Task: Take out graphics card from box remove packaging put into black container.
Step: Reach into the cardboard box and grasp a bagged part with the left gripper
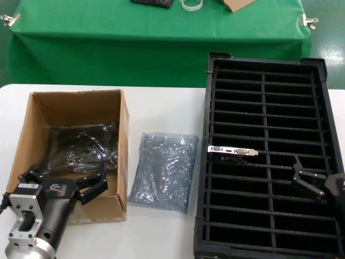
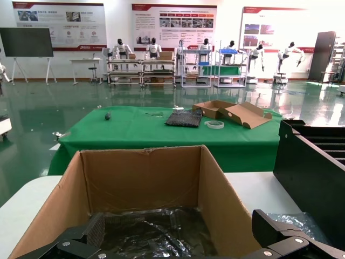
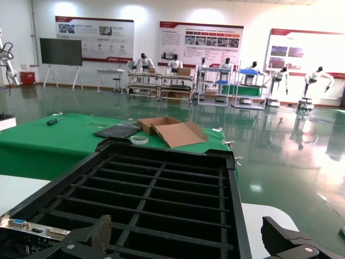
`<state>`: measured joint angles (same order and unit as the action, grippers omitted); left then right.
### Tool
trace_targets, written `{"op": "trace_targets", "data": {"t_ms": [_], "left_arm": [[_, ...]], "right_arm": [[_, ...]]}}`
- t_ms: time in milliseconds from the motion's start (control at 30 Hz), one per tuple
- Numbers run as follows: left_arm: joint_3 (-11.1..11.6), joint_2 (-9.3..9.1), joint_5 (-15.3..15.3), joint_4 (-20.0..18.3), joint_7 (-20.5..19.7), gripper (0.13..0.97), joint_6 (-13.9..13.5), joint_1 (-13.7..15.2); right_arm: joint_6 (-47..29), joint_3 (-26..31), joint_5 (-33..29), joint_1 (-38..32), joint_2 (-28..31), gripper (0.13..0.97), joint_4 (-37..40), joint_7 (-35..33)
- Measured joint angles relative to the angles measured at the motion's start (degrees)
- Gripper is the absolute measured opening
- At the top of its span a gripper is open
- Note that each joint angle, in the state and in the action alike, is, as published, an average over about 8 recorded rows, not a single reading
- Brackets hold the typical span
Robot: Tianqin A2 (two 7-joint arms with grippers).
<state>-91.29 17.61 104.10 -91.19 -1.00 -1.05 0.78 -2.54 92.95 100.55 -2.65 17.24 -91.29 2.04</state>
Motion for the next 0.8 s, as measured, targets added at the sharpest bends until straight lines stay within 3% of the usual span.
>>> {"op": "trace_targets", "data": {"t_ms": [267, 533, 667, 800], "left_arm": [[-0.1, 0.09, 0.1, -0.1, -0.1, 0.966, 0.0, 0.0], [0.4, 2.3, 0.8, -2.8, -0.7, 0.966, 0.5, 0.9], [0.6, 4.8, -3.8, -4.2, 0.3, 0.966, 3.9, 2.3], [-3.4, 11.35, -13.2, -3.1, -1.5, 0.966, 11.7, 5.1]], "right_arm": [[0.0, 0.0, 0.0, 0.0, 0.0, 0.966, 0.0, 0.0], [0.0, 0.0, 0.0, 0.0, 0.0, 0.966, 0.0, 0.0], [0.0, 0.0, 0.0, 0.0, 0.0, 0.966, 0.0, 0.0], [0.0, 0.0, 0.0, 0.0, 0.0, 0.966, 0.0, 0.0]]}}
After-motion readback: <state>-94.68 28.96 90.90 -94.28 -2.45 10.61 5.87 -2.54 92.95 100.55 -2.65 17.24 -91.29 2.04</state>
